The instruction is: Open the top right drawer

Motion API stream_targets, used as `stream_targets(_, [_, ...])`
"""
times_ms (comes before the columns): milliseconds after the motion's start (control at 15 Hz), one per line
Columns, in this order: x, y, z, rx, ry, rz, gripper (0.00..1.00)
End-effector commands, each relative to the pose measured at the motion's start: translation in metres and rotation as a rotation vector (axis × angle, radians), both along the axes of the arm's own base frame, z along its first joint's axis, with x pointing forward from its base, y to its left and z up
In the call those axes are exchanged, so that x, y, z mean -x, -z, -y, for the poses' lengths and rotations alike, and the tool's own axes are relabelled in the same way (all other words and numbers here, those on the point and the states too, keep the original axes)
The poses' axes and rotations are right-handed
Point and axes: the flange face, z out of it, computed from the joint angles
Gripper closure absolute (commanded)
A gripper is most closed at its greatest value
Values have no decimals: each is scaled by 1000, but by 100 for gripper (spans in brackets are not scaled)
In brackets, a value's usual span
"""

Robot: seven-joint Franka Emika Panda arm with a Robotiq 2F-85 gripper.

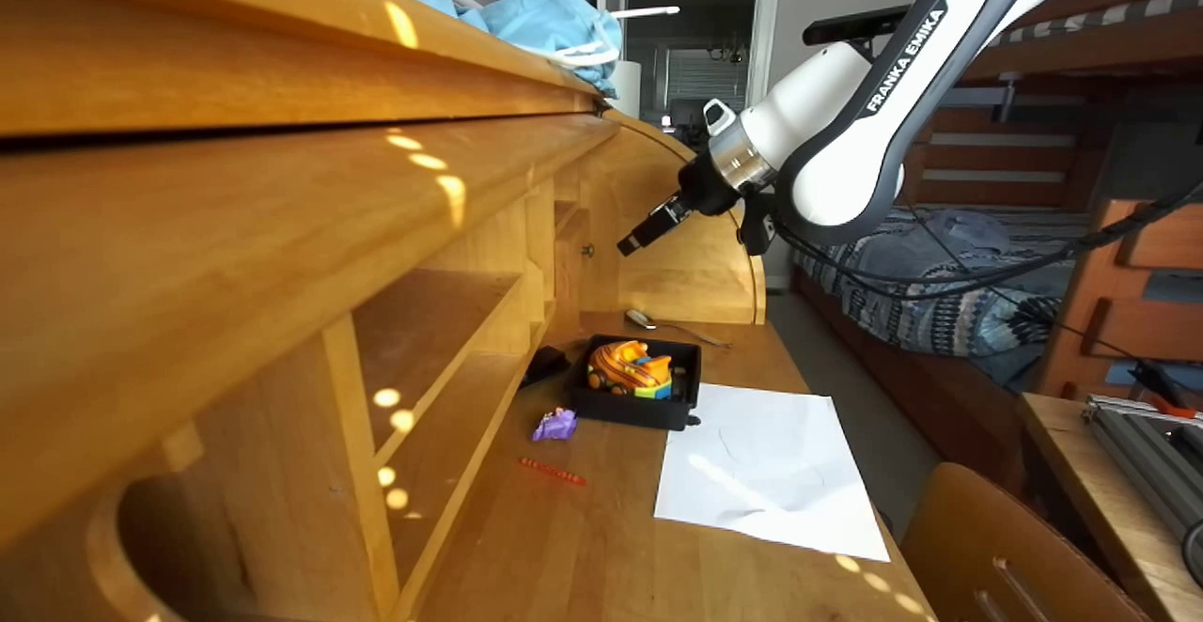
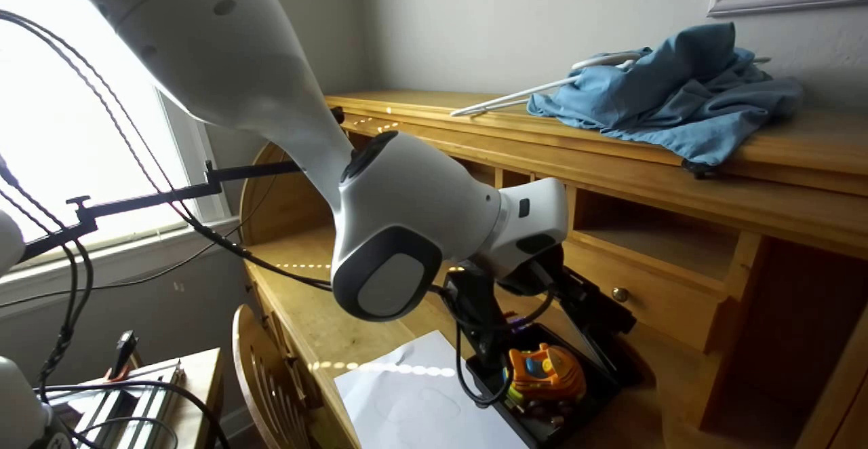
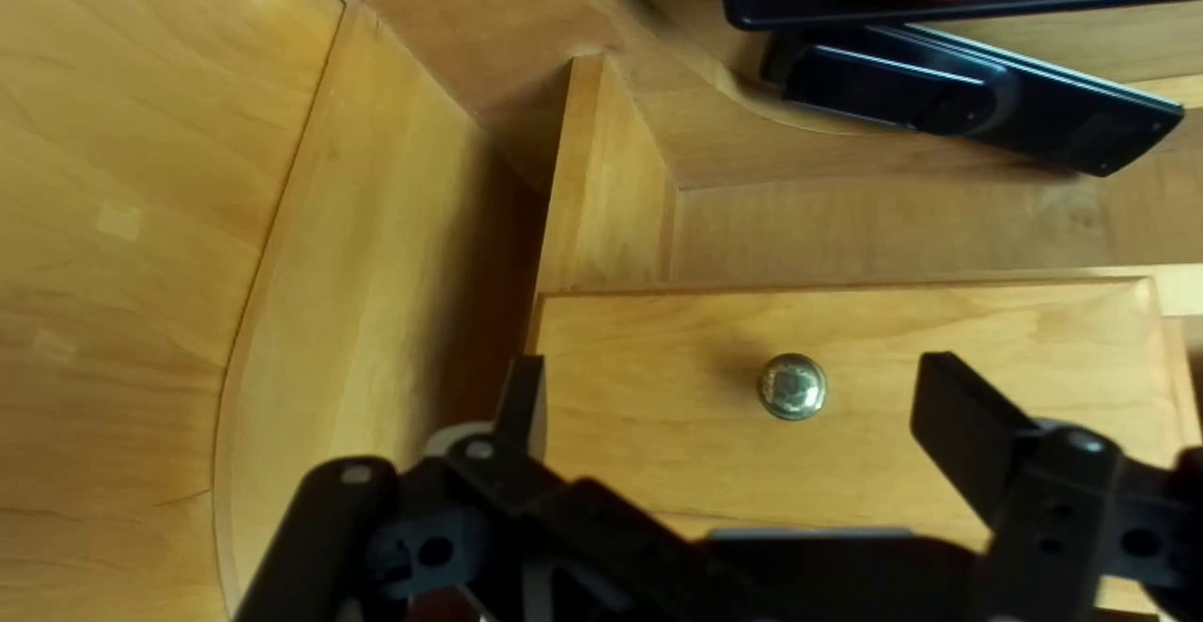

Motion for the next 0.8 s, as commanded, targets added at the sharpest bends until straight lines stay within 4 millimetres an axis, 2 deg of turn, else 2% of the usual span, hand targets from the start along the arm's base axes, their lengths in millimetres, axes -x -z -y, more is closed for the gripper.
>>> stream_targets(0, [-9,5,4,48,-33,7,0])
stream_targets(333, [-6,4,4,27,-14,-5,0])
stream_targets(533, [-7,6,7,82,-65,-8,0])
stream_targets(733, [-9,8,-2,108,-156,-9,0])
